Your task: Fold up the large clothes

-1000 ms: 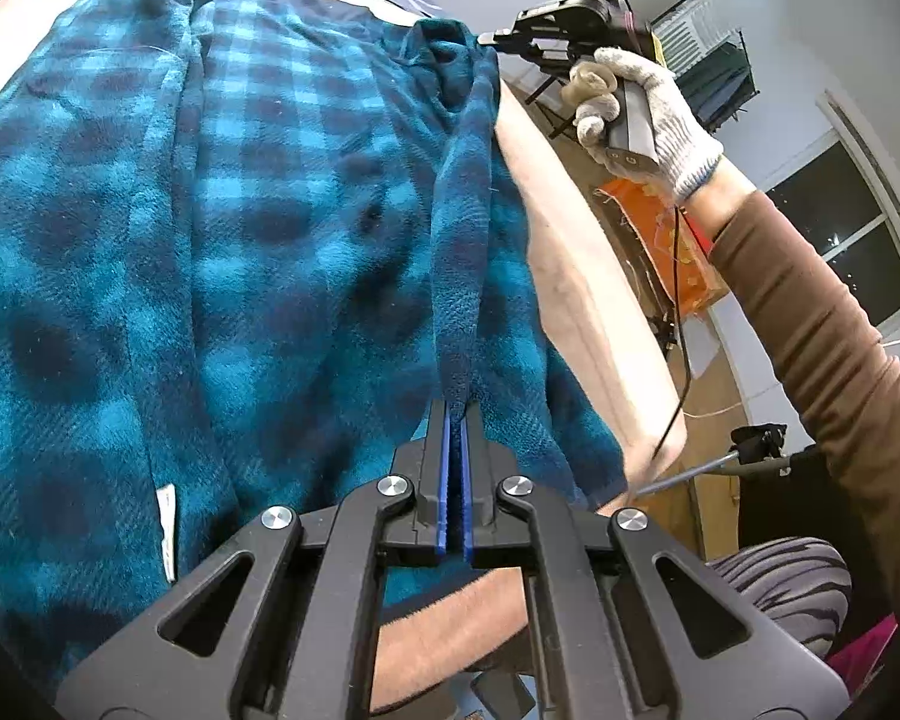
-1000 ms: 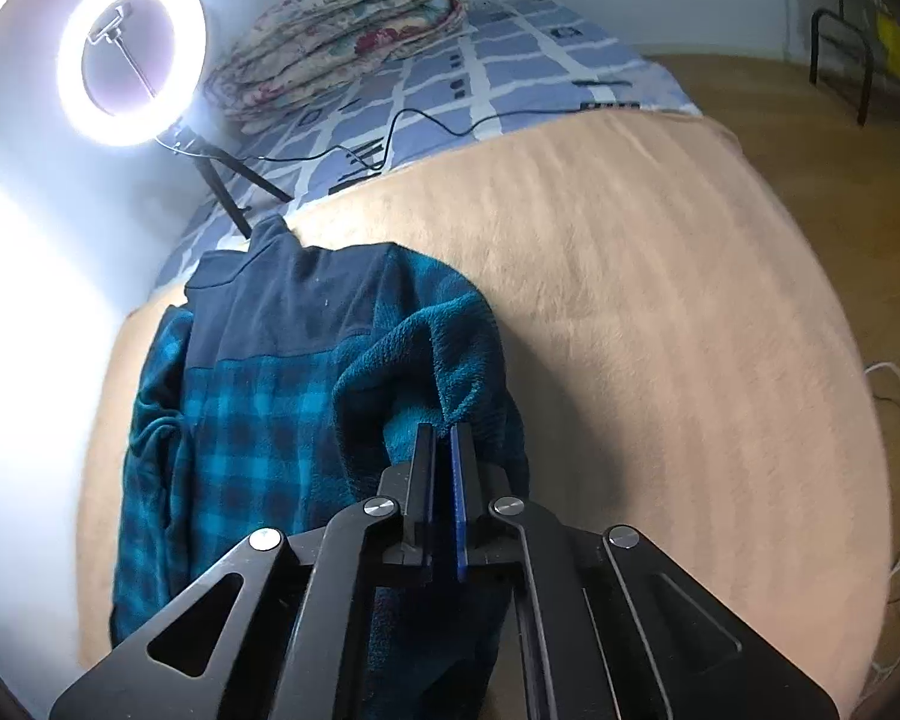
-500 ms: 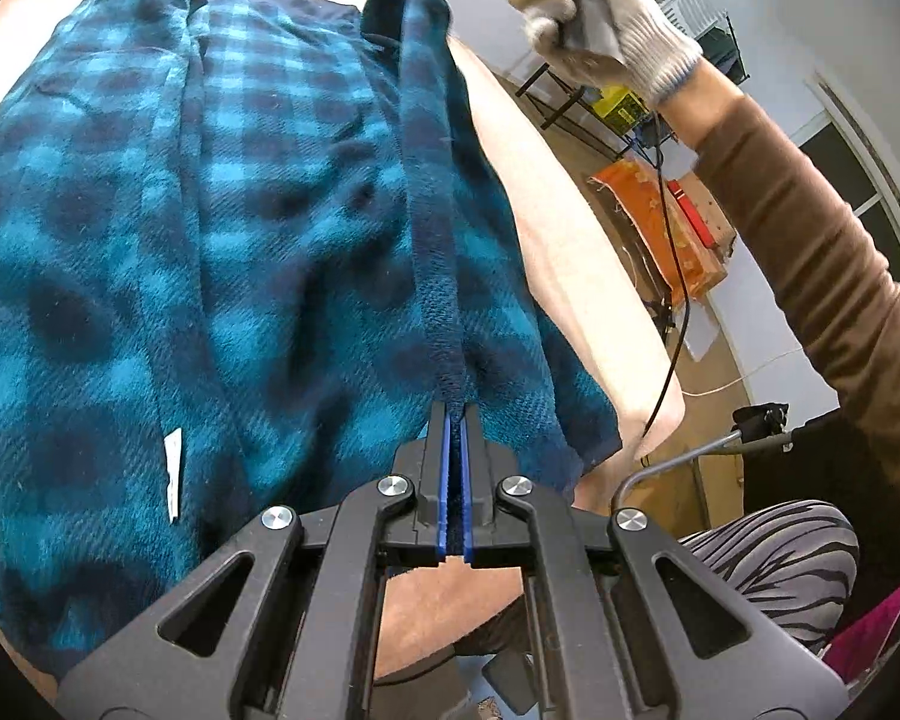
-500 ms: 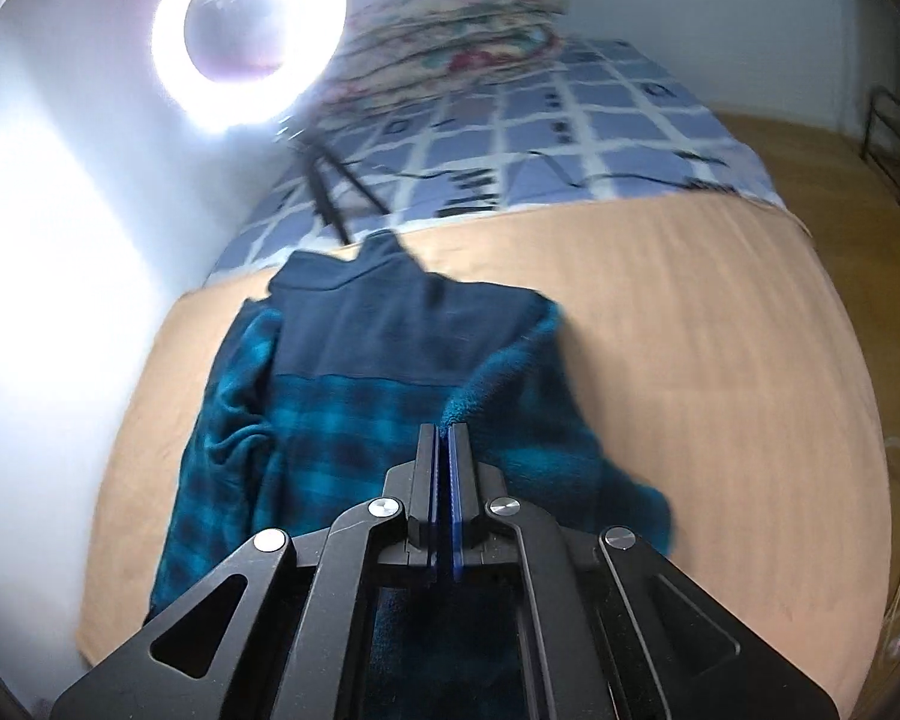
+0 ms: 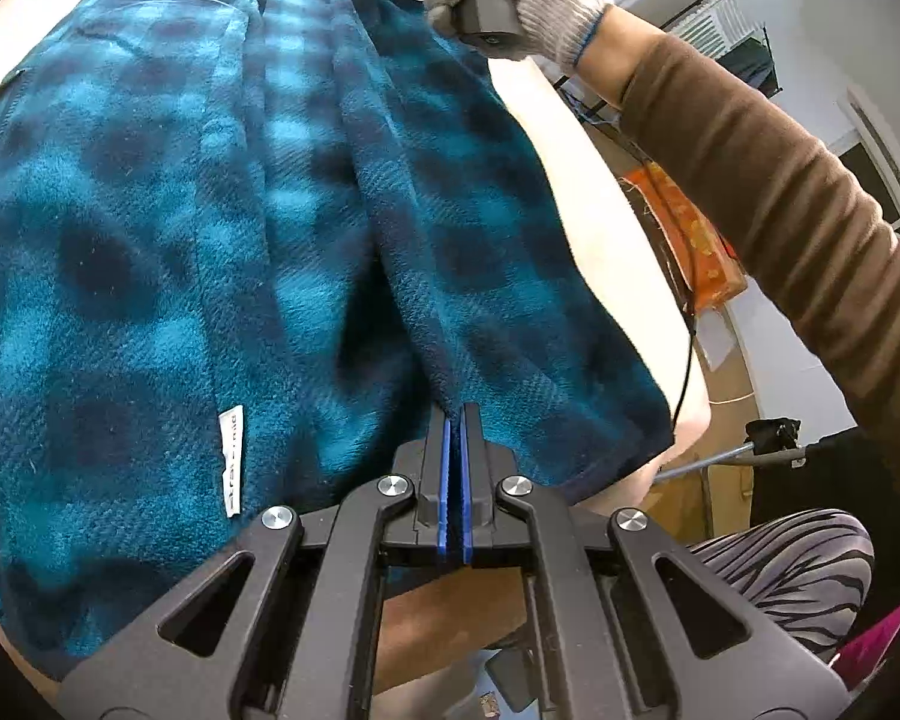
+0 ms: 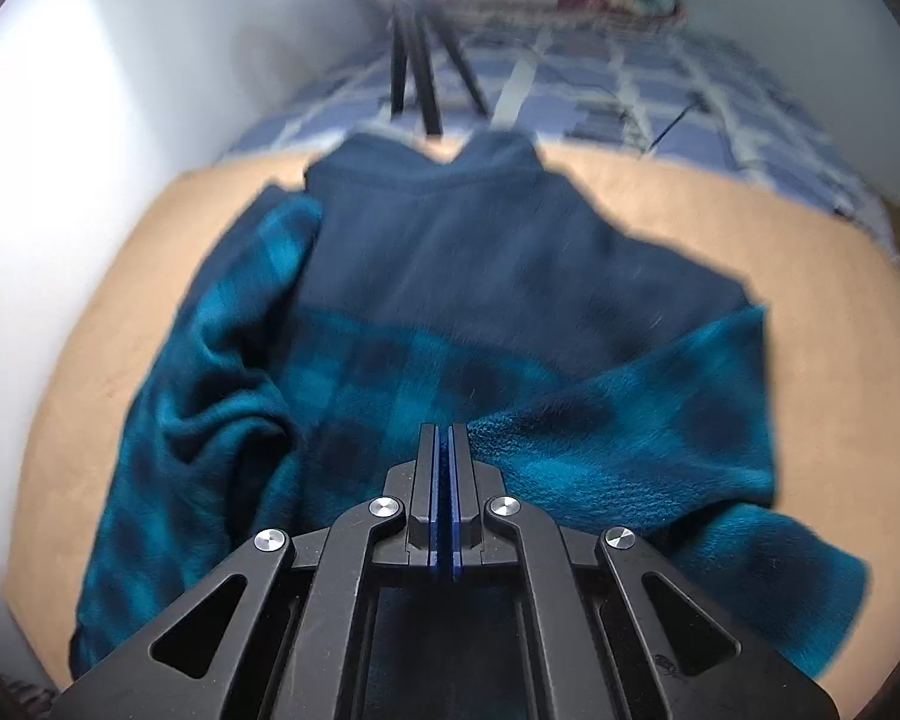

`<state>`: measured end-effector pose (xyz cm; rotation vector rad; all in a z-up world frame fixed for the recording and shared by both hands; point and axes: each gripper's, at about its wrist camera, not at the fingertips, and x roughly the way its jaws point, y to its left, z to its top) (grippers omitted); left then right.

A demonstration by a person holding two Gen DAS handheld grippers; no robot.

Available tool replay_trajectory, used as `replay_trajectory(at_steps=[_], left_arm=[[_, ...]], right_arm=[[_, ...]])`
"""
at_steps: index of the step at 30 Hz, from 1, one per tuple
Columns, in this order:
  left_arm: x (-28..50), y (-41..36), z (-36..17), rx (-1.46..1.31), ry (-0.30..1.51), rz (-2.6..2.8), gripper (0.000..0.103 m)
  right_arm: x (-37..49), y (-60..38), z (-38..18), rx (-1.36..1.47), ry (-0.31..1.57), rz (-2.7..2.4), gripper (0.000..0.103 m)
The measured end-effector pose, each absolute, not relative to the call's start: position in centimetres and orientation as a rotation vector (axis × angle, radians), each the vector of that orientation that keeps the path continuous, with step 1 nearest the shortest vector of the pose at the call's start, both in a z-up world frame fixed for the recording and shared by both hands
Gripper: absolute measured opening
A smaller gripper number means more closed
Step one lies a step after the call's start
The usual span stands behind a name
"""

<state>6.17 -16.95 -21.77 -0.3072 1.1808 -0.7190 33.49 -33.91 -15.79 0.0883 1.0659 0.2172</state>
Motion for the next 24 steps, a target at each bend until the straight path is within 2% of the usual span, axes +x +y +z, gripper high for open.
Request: replay_trajectory(at_steps=[3,7,10,11,12,14,20,21,23,24], left_arm=[[5.9,-17.0,-21.7,-0.293,1.176,-0.728,0.0],[5.7,-17.0,-21.7,-0.297,1.179,-0.732,0.0],[5.7,-17.0,-21.7,-0.286,1.176,-0.729,0.0],[5.6,-17.0,-21.7,-0.283,1.176,-0.729,0.0],[5.6,-17.1,-21.7,-0.277,1.175,-0.726,0.0],[5.6,-17.2,-21.7,-0.274,1.177,-0.723,0.0],[5.6,-17.5,-21.6,-0.284,1.182,-0.724,0.0],[5.6,-17.4,-21.7,-0.285,1.183,-0.725,0.0],[5.6,-17.3,-21.8,-0.283,1.183,-0.724,0.0],[5.7,-17.3,-21.8,-0.282,1.184,-0.723,0.0]], right_arm=[[32.2,-35.9,-14.1,0.172,1.027,0.246,0.008],[29.0,-40.2,-9.9,0.256,0.92,0.226,0.008],[27.9,-42.9,-8.6,0.225,0.913,0.145,0.009],[28.1,-43.6,-8.6,0.241,0.921,0.127,0.017],[28.4,-45.1,-9.0,0.298,0.942,0.103,0.031],[28.9,-46.9,-10.1,0.382,0.977,0.087,0.039],[27.5,-48.0,-12.9,0.433,1.057,0.072,0.039],[27.1,-47.6,-12.9,0.418,1.054,0.106,0.03],[26.8,-46.7,-12.7,0.343,1.053,0.122,0.003],[27.1,-46.3,-12.9,0.284,1.06,0.1,0.003]])
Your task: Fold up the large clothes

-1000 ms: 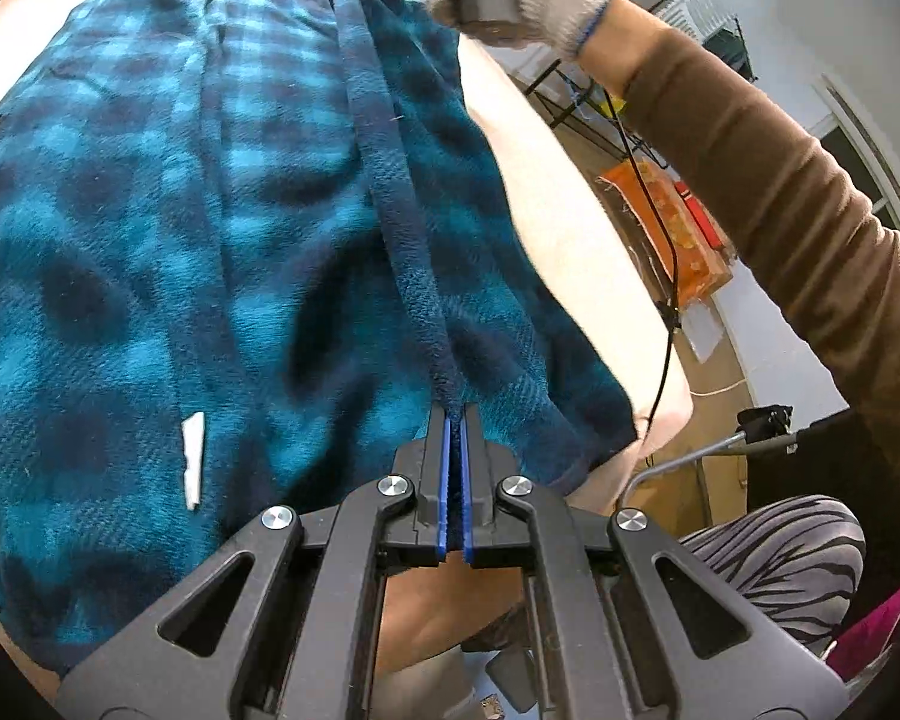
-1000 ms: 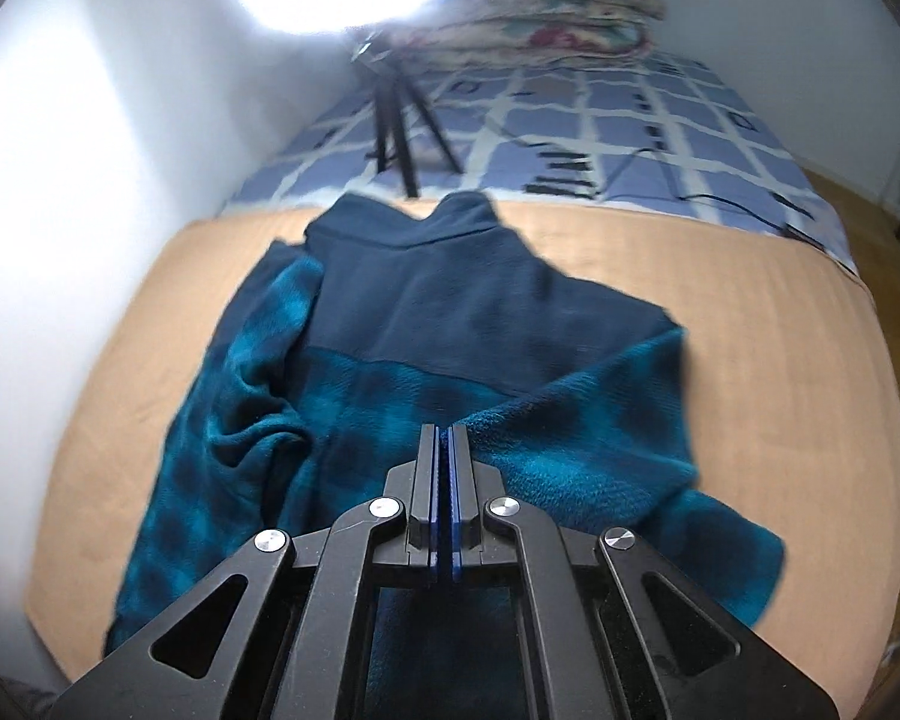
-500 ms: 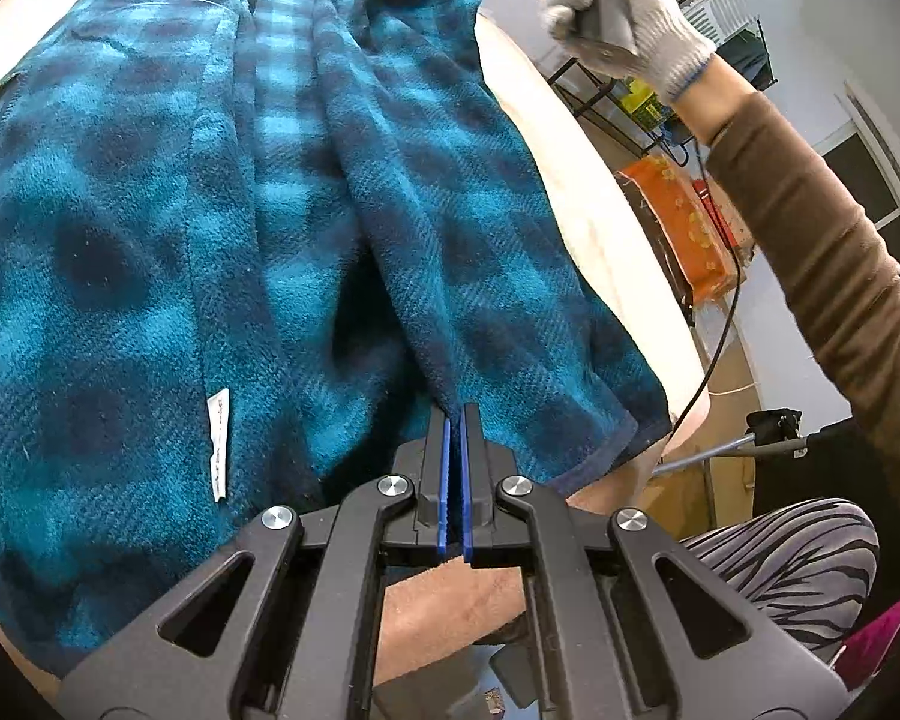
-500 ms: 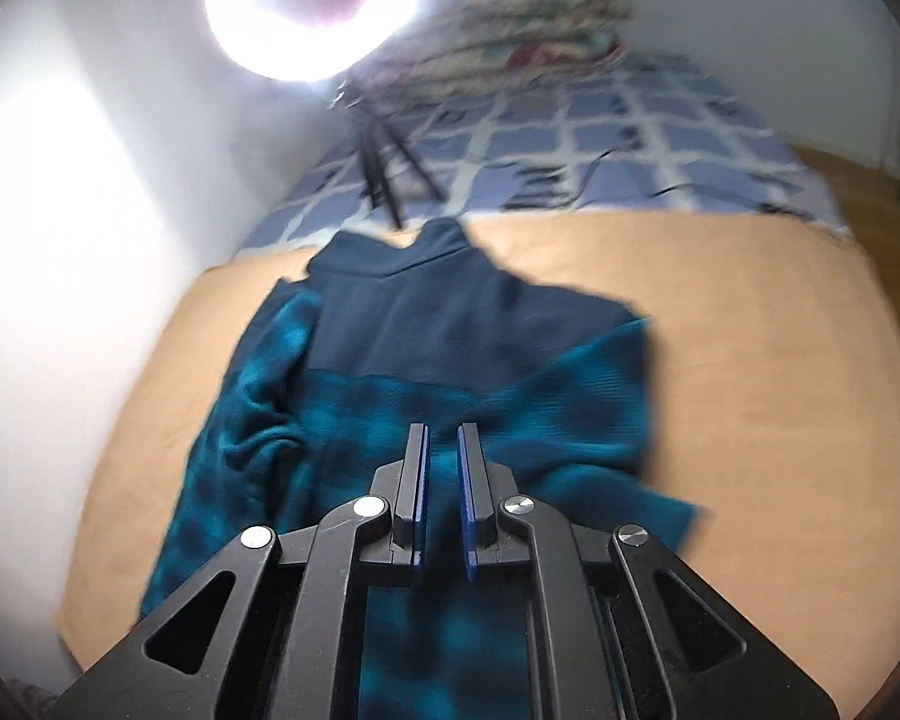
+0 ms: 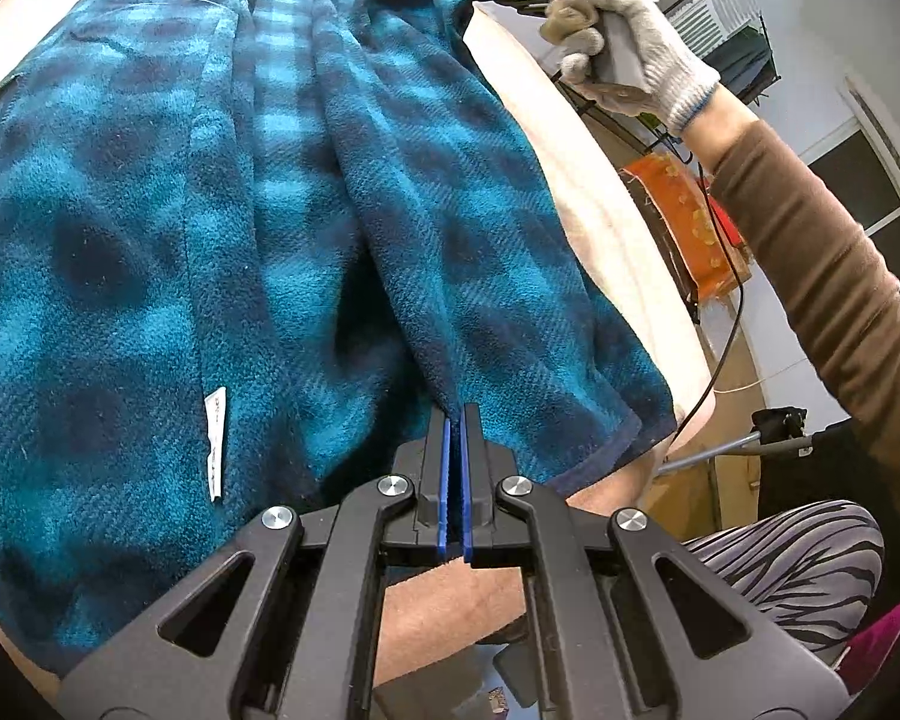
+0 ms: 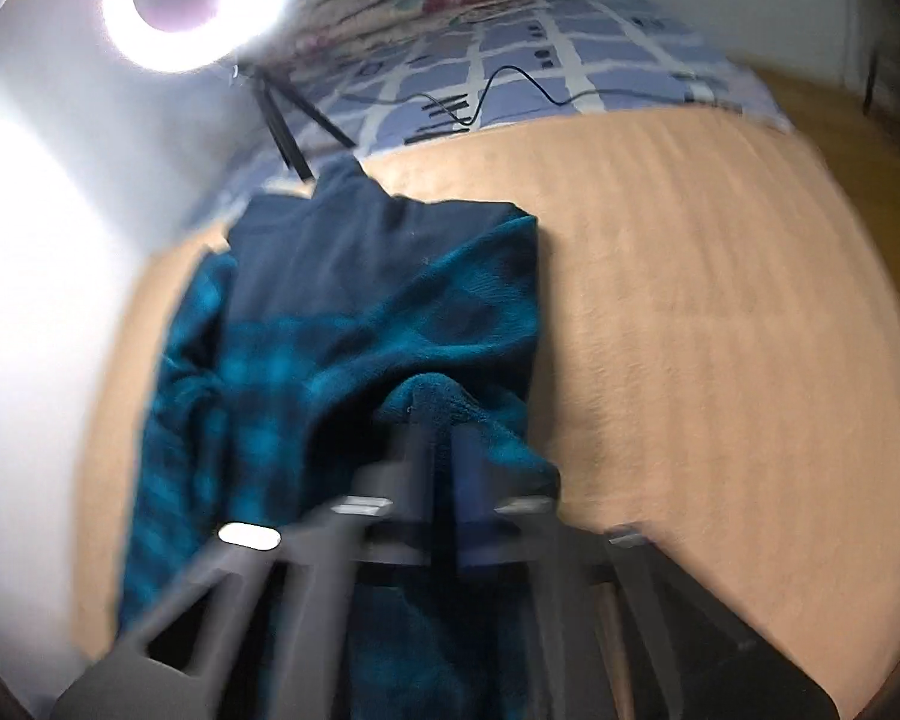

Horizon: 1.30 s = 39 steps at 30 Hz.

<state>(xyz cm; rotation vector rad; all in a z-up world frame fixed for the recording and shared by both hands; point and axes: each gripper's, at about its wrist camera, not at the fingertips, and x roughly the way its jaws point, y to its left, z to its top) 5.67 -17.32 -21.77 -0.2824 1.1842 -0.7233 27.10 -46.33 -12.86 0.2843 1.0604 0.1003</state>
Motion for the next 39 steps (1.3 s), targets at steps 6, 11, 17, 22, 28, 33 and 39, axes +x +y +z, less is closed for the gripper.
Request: replay_trajectory(at_steps=[6,11,17,22,28,33,39], left_arm=[[5.9,-17.1,-21.7,-0.285,1.185,-0.709,0.0],[6.2,-16.3,-21.6,-0.32,1.194,-0.698,0.0],[6.9,-14.9,-21.2,-0.432,1.214,-0.693,0.028],[7.3,-15.0,-21.2,-0.482,1.228,-0.707,0.036],[7.2,-16.1,-22.8,-0.373,1.266,-0.643,0.006],[6.6,-15.8,-22.9,-0.328,1.235,-0.632,0.003],[6.2,-15.7,-22.6,-0.308,1.217,-0.636,0.003]], right_arm=[[27.9,-48.0,-14.9,0.188,1.082,-0.167,0.003],[21.6,-50.0,-12.2,0.322,1.038,-0.088,0.006],[10.0,-49.2,-10.5,0.451,1.045,0.094,0.017],[1.3,-45.7,-12.1,0.525,1.131,0.264,0.017],[-4.2,-42.2,-15.3,0.508,1.234,0.345,0.017],[-6.6,-42.4,-18.2,0.448,1.293,0.264,0.018],[-8.1,-42.7,-15.9,0.575,1.177,0.351,0.04]])
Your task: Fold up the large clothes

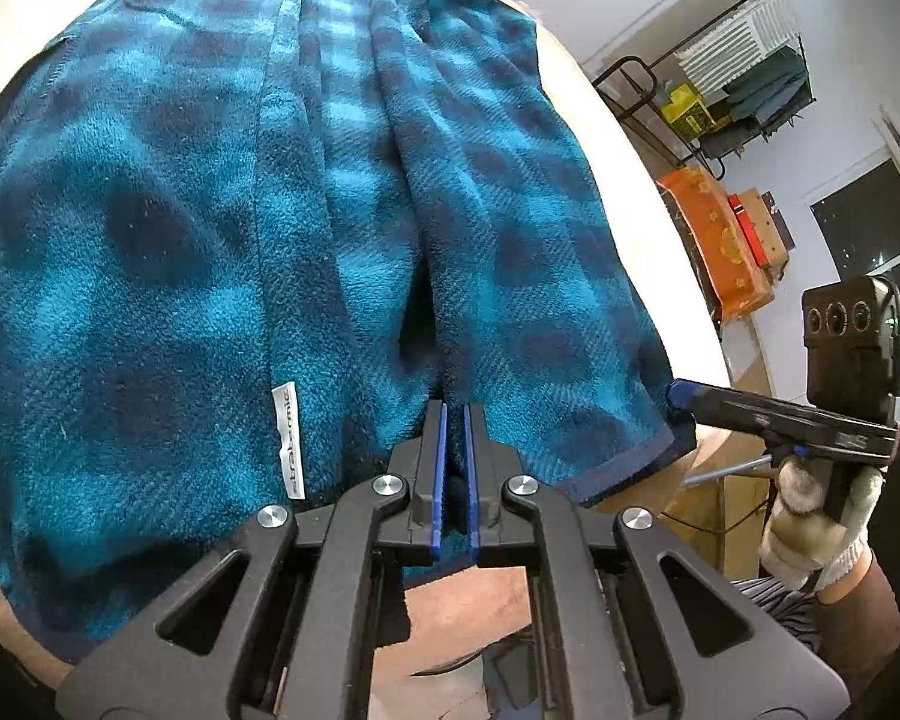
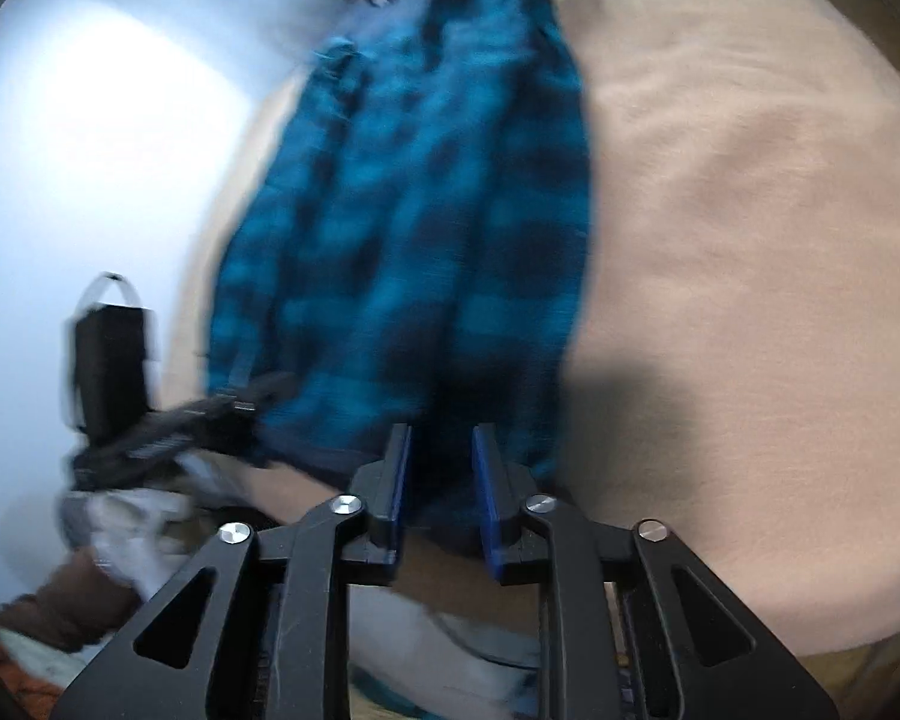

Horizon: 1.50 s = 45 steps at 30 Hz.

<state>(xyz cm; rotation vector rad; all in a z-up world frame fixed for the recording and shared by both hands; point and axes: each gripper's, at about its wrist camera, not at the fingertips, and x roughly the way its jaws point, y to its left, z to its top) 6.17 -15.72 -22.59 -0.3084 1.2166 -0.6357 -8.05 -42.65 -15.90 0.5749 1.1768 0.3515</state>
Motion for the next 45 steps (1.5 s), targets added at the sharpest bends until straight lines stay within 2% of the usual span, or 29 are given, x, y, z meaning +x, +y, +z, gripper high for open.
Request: replay_trajectory(at_steps=[2,5,7,8,9,18,23,26,29,31,33,34,40,45], left_arm=[[6.1,-15.7,-22.5,-0.305,1.214,-0.635,0.003],[6.2,-16.0,-22.4,-0.304,1.212,-0.637,0.002],[6.0,-16.3,-22.0,-0.297,1.206,-0.643,0.001],[5.9,-16.5,-21.8,-0.294,1.201,-0.651,0.001],[5.7,-16.7,-21.6,-0.29,1.195,-0.657,0.001],[2.6,-19.4,-19.0,-0.212,1.135,-0.757,0.001],[3.1,-19.5,-21.3,-0.177,1.196,-0.71,0.001],[2.9,-19.2,-21.0,-0.173,1.191,-0.714,0.001],[2.8,-18.5,-20.0,-0.173,1.17,-0.718,0.001],[2.9,-17.9,-19.4,-0.193,1.16,-0.716,0.001],[3.0,-17.6,-18.8,-0.209,1.15,-0.711,0.001],[2.9,-17.5,-18.4,-0.207,1.14,-0.711,0.001],[2.1,-17.6,-15.8,-0.167,1.048,-0.725,0.001],[2.3,-20.0,-16.0,-0.143,1.045,-0.77,0.001]], right_arm=[[-8.1,-41.9,-16.0,0.581,1.167,0.369,0.056],[-7.6,-41.1,-16.9,0.577,1.185,0.378,0.055],[-7.5,-40.8,-17.5,0.613,1.186,0.403,0.035],[-7.1,-40.4,-17.8,0.618,1.197,0.417,0.01],[-7.1,-40.0,-17.8,0.593,1.211,0.407,0.007],[-10.8,-42.3,-13.7,0.581,1.097,0.356,0.005],[-10.5,-41.5,-17.0,0.551,1.179,0.287,0.005],[-10.1,-40.4,-18.1,0.442,1.207,0.256,0.006],[-10.2,-40.2,-16.4,0.396,1.18,0.294,0.009],[-10.4,-40.2,-14.7,0.363,1.134,0.323,0.02],[-10.6,-40.4,-13.5,0.346,1.077,0.318,0.045],[-10.5,-40.9,-13.2,0.353,1.054,0.303,0.048],[-7.6,-43.4,-15.8,0.506,1.069,0.229,0.05],[-4.9,-44.1,-18.4,0.531,1.129,0.218,0.054]])
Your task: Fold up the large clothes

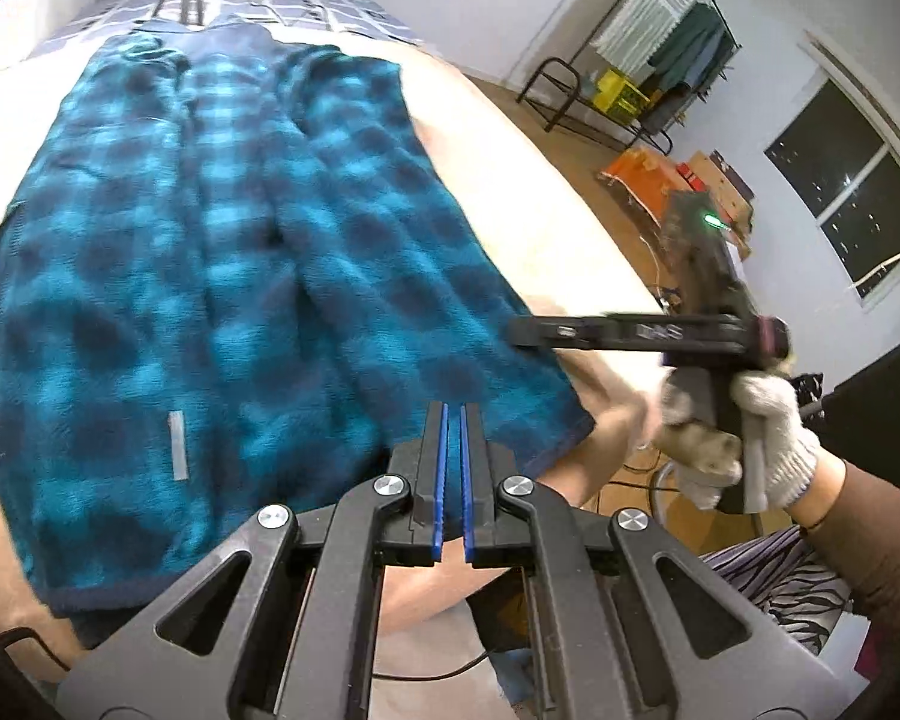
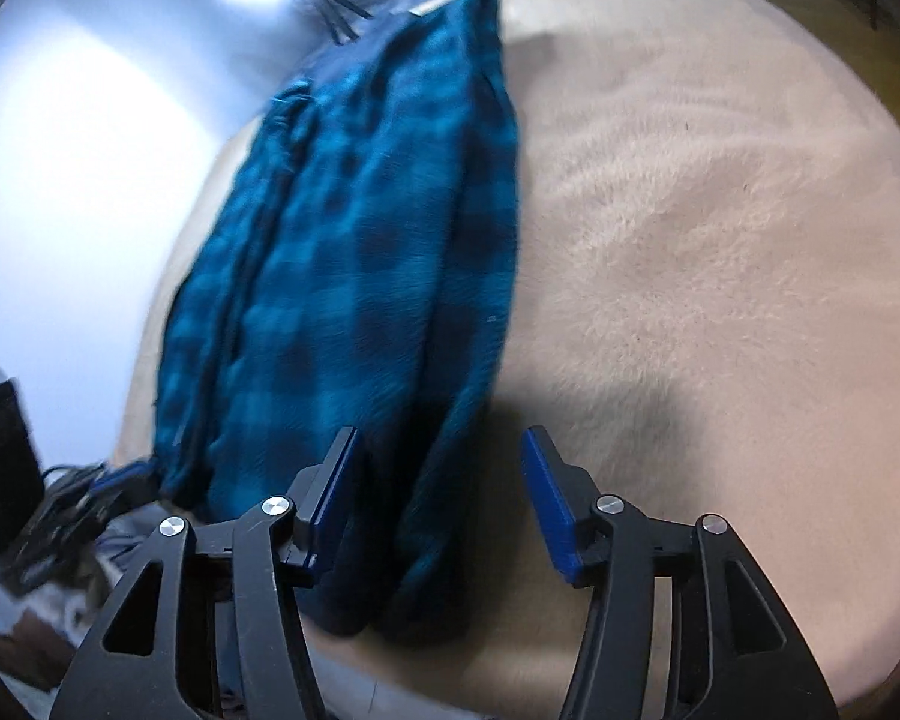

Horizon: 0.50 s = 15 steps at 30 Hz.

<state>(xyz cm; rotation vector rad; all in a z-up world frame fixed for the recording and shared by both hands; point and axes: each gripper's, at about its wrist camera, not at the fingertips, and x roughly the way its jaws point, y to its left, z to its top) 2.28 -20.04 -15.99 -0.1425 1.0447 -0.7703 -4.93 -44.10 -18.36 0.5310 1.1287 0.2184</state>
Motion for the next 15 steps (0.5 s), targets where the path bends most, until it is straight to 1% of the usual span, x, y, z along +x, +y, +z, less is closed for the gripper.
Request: replay_trajectory(at_steps=[4,5,6,7,9,10,12,15], left_arm=[[2.1,-22.1,-17.1,-0.104,1.054,-0.799,0.001],[2.2,-22.6,-17.8,-0.096,1.065,-0.798,0.001],[2.3,-22.9,-18.6,-0.085,1.085,-0.795,0.001],[2.5,-23.3,-19.8,-0.074,1.124,-0.794,0.001],[2.9,-23.7,-22.2,-0.076,1.204,-0.786,0.001],[3.0,-23.5,-22.6,-0.096,1.208,-0.778,0.001],[3.1,-23.2,-21.9,-0.119,1.207,-0.78,0.001],[2.7,-21.7,-19.5,-0.124,1.138,-0.774,0.001]], right_arm=[[-4.4,-43.7,-19.5,0.57,1.142,0.229,0.053],[-4.3,-43.4,-19.4,0.563,1.141,0.234,0.04],[-3.7,-42.9,-19.5,0.561,1.147,0.244,0.012],[-3.3,-42.4,-19.6,0.573,1.16,0.268,0.01],[-3.1,-41.6,-19.2,0.534,1.158,0.242,0.01],[-3.4,-41.4,-18.8,0.504,1.159,0.236,0.009],[-3.3,-40.2,-17.9,0.431,1.154,0.219,0.009],[-3.0,-38.8,-16.4,0.327,1.145,0.184,0.008]])
